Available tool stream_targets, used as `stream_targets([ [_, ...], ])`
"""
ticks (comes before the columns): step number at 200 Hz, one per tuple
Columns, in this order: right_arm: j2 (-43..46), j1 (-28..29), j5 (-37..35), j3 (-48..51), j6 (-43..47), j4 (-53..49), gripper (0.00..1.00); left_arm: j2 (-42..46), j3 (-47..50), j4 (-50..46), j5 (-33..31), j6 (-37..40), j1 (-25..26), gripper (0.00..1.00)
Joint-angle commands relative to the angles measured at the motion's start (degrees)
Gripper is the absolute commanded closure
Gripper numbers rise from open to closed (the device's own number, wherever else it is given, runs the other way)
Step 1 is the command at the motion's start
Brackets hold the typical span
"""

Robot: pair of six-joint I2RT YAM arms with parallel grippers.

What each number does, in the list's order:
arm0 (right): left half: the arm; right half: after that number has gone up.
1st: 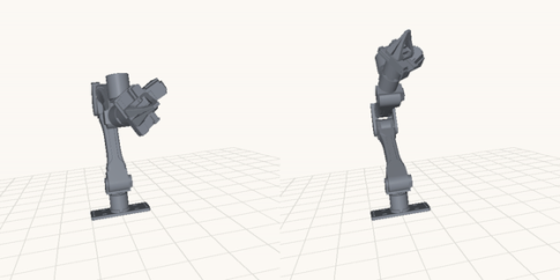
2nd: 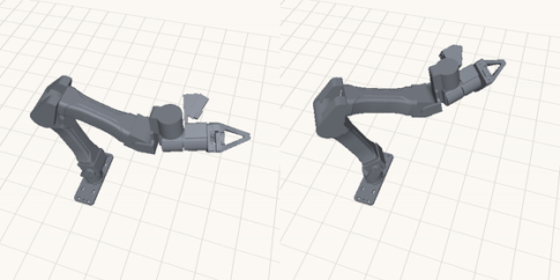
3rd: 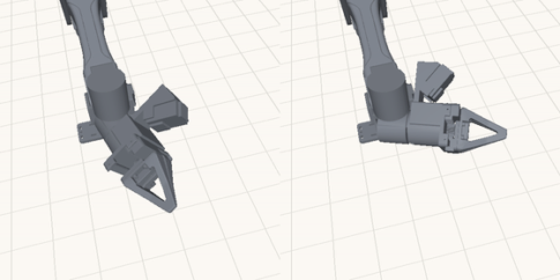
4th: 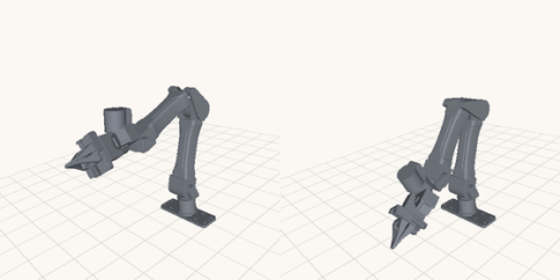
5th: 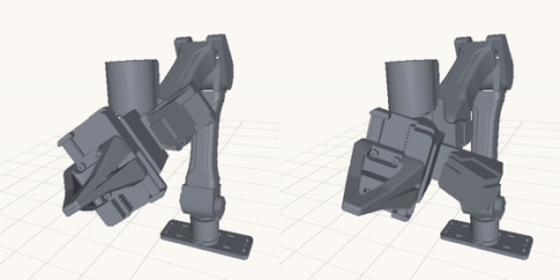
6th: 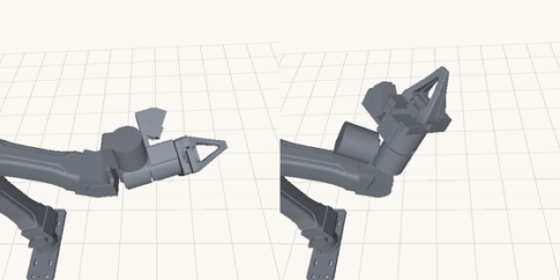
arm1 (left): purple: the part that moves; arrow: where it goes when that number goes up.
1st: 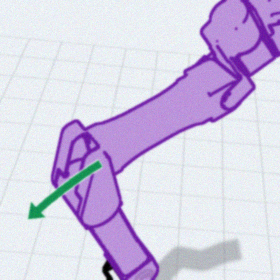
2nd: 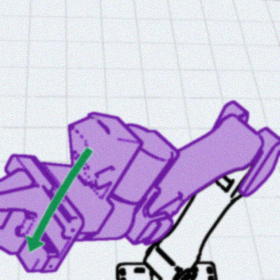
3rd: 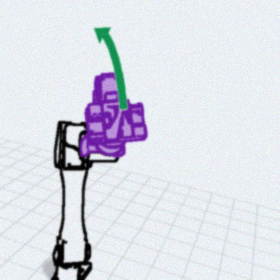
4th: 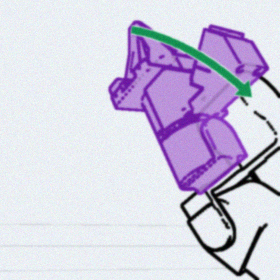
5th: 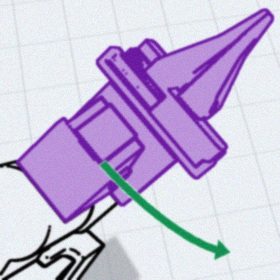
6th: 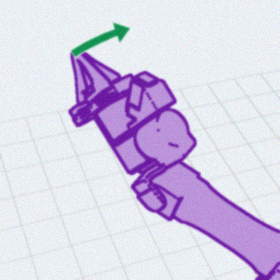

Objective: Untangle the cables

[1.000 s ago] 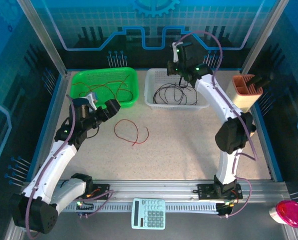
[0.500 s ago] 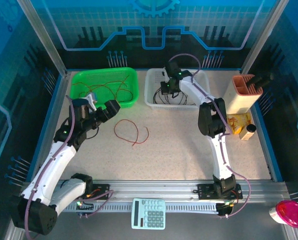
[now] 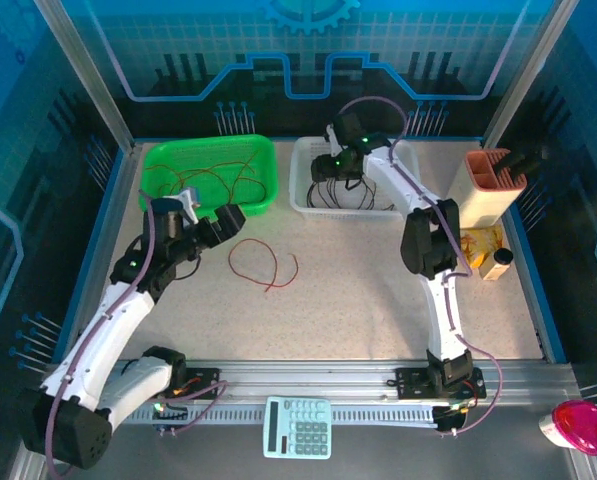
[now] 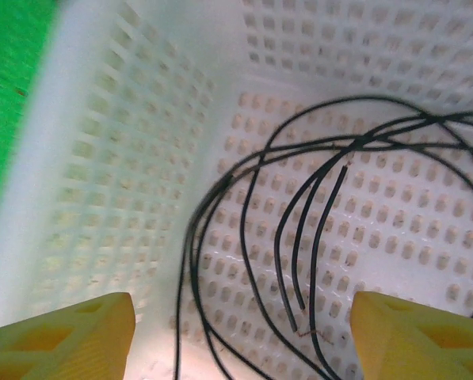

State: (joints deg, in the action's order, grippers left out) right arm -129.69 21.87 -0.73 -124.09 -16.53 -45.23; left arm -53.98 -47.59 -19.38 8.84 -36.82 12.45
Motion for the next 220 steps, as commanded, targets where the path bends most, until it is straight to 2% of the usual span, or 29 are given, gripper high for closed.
stream_targets([
  [1,9.52,1.12,1.70,1.53,-0.13,2.25,0.27,-1.66,-1.44,-2.09,-2.66,4.19,2.76,0.01],
  [22,16.53,2.21,2.06,7.22,-0.64,5.53,0.27,-3.87,-1.79,-3.72,-5.85,7.40,6.76,0.04],
  [57,31.17,3.65,3.14,26.39,-3.65,15.06,0.27,-9.97,-3.75,-7.27,-13.16,12.95,15.00,0.12],
  [86,43.03,4.26,3.37,43.32,-7.28,20.48,0.27,-18.41,-7.32,-8.54,-16.94,15.51,21.13,0.20],
  [132,58.00,5.50,2.01,62.13,-12.63,22.39,0.27,-34.88,-17.43,-14.18,-24.23,21.62,30.72,0.33],
  [166,65.81,5.60,0.72,69.66,-14.82,20.80,0.27,-43.48,-20.85,-16.35,-24.91,22.93,33.52,0.40],
  [220,72.04,5.42,-2.35,72.59,-14.89,17.19,0.27,-48.21,-19.69,-13.72,-23.48,21.44,33.78,0.51],
])
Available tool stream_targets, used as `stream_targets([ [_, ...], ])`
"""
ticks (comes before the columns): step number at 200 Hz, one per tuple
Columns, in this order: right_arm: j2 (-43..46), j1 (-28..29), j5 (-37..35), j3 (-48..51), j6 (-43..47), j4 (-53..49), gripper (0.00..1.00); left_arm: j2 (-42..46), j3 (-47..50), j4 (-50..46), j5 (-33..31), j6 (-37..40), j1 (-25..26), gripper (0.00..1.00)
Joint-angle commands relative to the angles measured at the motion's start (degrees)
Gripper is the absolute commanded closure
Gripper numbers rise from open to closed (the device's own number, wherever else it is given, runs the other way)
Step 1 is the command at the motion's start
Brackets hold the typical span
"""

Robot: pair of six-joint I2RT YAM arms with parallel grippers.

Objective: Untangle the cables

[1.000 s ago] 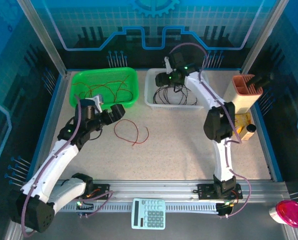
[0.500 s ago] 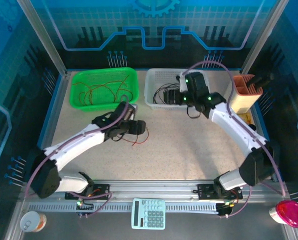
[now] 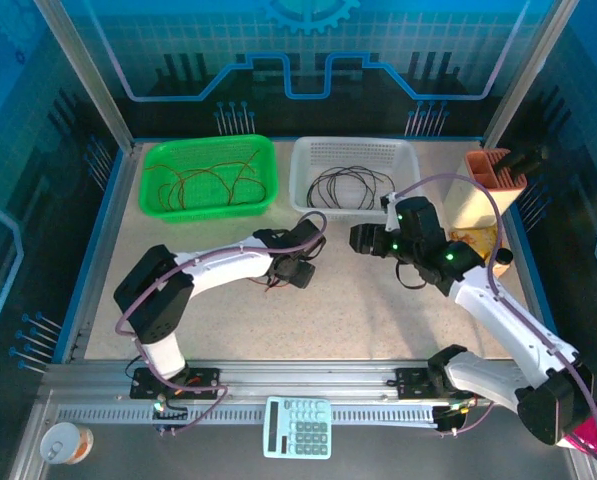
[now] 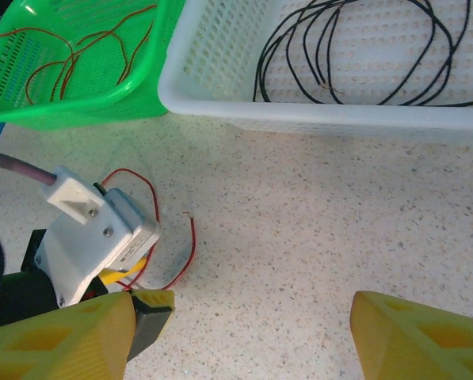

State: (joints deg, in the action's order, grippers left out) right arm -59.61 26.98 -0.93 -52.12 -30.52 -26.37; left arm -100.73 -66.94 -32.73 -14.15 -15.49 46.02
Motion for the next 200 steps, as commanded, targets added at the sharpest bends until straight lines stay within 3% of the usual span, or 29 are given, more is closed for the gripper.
stream_targets([
  [1,2.05,0.24,-2.19,0.61,-0.92,-1.71,0.27,-1.52,-0.32,-0.34,-0.46,0.11,0.25,0.52],
  [125,5.10,0.16,-2.37,-1.66,-0.15,-4.63,0.27,-8.71,0.05,3.11,-1.51,-0.42,-0.54,0.69],
  [157,5.90,0.10,-2.45,-2.58,-0.04,-5.09,0.27,-9.62,0.31,3.30,-1.40,-0.68,-0.69,0.83],
  [174,6.13,0.15,-2.17,-3.15,0.02,-5.27,0.27,-8.83,0.29,3.20,-1.88,-0.69,-0.71,1.00],
  [200,6.36,0.15,-1.31,-4.06,-0.10,-5.47,0.27,-4.06,-1.26,1.02,-2.62,0.25,-0.75,1.00],
])
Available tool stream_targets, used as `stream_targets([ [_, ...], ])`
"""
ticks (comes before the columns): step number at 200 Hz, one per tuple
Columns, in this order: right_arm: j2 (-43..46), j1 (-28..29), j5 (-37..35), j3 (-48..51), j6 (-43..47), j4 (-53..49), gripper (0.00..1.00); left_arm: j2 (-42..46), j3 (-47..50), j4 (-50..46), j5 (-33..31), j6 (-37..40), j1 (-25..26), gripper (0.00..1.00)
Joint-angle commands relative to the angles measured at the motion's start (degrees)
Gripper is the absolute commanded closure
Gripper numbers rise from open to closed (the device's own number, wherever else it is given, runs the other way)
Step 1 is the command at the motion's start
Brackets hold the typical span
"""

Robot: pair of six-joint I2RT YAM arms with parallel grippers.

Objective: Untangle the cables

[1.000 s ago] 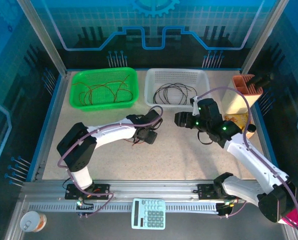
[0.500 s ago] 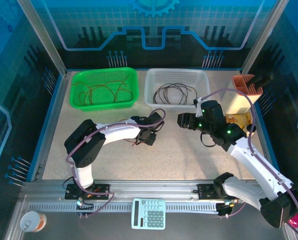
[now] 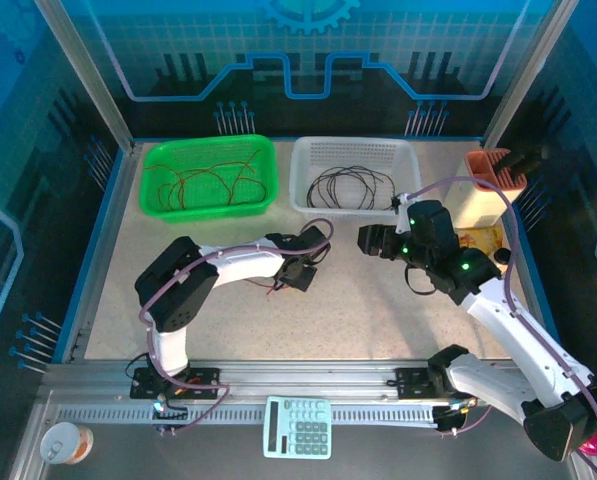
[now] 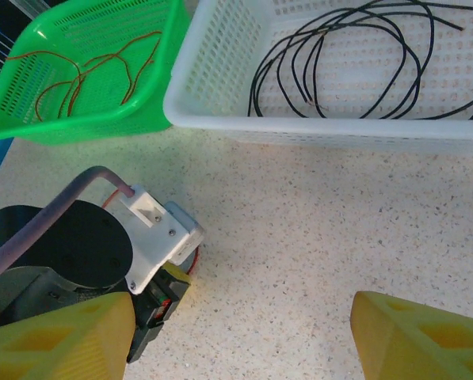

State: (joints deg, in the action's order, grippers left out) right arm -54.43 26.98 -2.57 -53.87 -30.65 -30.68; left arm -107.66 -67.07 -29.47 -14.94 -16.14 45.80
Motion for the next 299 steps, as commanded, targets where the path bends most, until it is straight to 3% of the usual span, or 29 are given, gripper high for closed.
stream_targets([
  [1,1.18,0.16,0.44,-2.35,0.05,-1.15,0.27,3.19,-1.22,-2.38,-1.84,0.92,-0.54,1.00],
  [56,1.68,0.97,6.03,-4.42,-1.39,1.40,0.26,22.44,-9.69,-7.92,-0.36,1.51,-3.15,1.00],
  [110,1.27,5.14,5.11,-6.58,-2.73,3.63,0.26,30.53,-22.48,-9.31,6.64,2.29,-11.44,1.00],
  [158,0.58,8.94,3.05,-8.44,-3.00,4.18,0.24,27.91,-35.29,-6.97,10.66,5.46,-17.92,1.00],
  [210,-0.39,11.18,1.88,-8.64,-3.40,5.12,0.22,18.53,-52.16,-7.38,11.77,8.17,-24.17,1.00],
  [267,-1.81,11.67,1.46,-8.11,-3.45,5.37,0.22,10.47,-59.99,-3.32,11.32,6.84,-30.51,1.00],
  [299,-2.11,11.68,0.86,-8.47,-2.84,4.69,0.22,8.42,-58.56,1.88,10.72,6.83,-33.41,1.00],
])
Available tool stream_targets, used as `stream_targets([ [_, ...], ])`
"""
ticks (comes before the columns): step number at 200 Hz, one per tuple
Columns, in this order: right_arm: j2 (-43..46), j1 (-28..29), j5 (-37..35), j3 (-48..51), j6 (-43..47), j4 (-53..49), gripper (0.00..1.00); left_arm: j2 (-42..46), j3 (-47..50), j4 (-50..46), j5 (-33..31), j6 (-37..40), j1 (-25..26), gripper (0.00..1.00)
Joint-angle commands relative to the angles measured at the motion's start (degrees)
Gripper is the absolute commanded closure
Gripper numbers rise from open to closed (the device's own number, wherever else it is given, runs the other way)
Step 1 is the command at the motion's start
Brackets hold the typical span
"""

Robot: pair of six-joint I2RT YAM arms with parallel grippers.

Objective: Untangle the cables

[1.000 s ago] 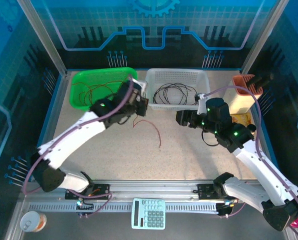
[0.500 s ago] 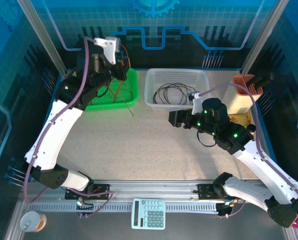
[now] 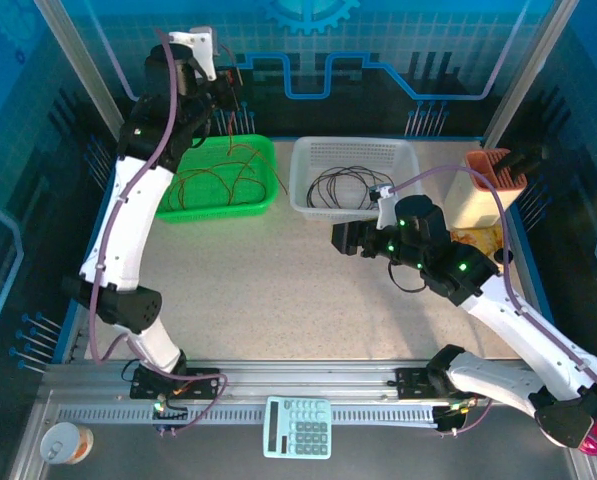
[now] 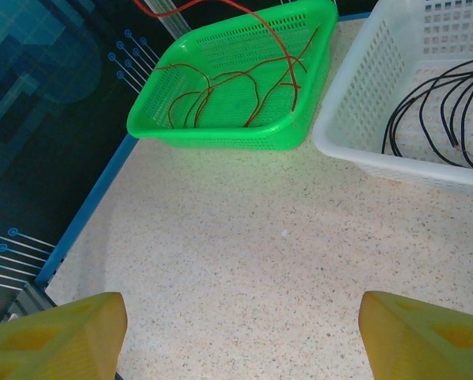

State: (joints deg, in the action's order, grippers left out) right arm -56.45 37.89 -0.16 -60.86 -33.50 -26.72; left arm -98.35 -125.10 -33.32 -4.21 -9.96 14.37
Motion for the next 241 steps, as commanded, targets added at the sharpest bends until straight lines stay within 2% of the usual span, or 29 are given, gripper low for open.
stream_targets([
  [1,-0.08,0.73,-1.57,-1.46,0.05,0.67,0.22,-0.89,-0.43,5.90,0.03,0.69,-2.07,1.00],
  [43,-0.07,0.76,-2.90,-1.67,0.71,-0.07,0.21,-3.89,5.08,10.23,0.55,0.33,-6.00,1.00],
  [69,-0.49,0.73,-2.81,-1.43,0.84,0.00,0.21,-4.85,13.19,13.86,1.90,0.75,-8.52,1.00],
  [96,-1.29,0.77,-1.82,-0.98,1.17,0.37,0.21,-6.48,20.65,12.21,3.20,3.46,-10.44,1.00],
  [121,-2.58,0.78,-0.37,-0.77,1.98,0.52,0.21,-7.18,26.60,10.69,0.07,6.99,-11.36,1.00],
  [145,-3.44,0.73,0.12,-0.16,2.13,1.11,0.21,-9.19,27.19,6.09,-5.02,9.53,-11.38,1.00],
  [178,-4.08,0.78,0.16,0.87,2.03,2.10,0.20,-11.50,28.33,2.19,-8.92,11.39,-10.81,1.00],
  [241,-4.33,0.37,-0.88,1.71,2.63,1.10,0.17,-15.40,30.84,-0.41,-14.93,16.24,-7.28,0.92],
])
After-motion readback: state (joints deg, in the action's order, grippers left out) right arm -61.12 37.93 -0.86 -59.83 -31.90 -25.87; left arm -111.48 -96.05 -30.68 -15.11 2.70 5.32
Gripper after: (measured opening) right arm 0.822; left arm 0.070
